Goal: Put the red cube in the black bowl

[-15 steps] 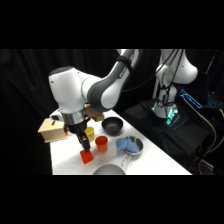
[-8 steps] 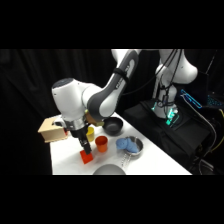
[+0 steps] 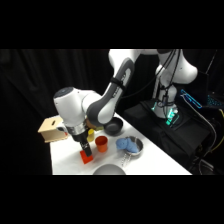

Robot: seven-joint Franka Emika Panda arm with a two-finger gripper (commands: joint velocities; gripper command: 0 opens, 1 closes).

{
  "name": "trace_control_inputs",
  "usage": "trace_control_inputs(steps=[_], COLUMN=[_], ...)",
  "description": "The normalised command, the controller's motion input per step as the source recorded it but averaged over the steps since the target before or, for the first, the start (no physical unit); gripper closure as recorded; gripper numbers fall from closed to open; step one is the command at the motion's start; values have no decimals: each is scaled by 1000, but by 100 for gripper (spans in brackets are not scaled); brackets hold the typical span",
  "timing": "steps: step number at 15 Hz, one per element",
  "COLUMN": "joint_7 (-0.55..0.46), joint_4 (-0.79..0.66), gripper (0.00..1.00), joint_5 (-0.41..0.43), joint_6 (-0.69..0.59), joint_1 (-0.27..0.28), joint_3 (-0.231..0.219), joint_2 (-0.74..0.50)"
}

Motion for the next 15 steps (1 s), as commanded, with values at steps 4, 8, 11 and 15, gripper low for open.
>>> trace_control_inputs(steps=[4, 8, 11, 15], joint_7=[-26, -13, 5, 3], joint_4=[282, 255, 154, 35], gripper=[0, 0, 0, 0], joint_5=[77, 75, 73, 74], joint_6=[38, 7, 39, 91], joint_1=[-55, -20, -10, -16], joint_3=[38, 52, 37, 32], joint_2=[178, 144, 113, 43])
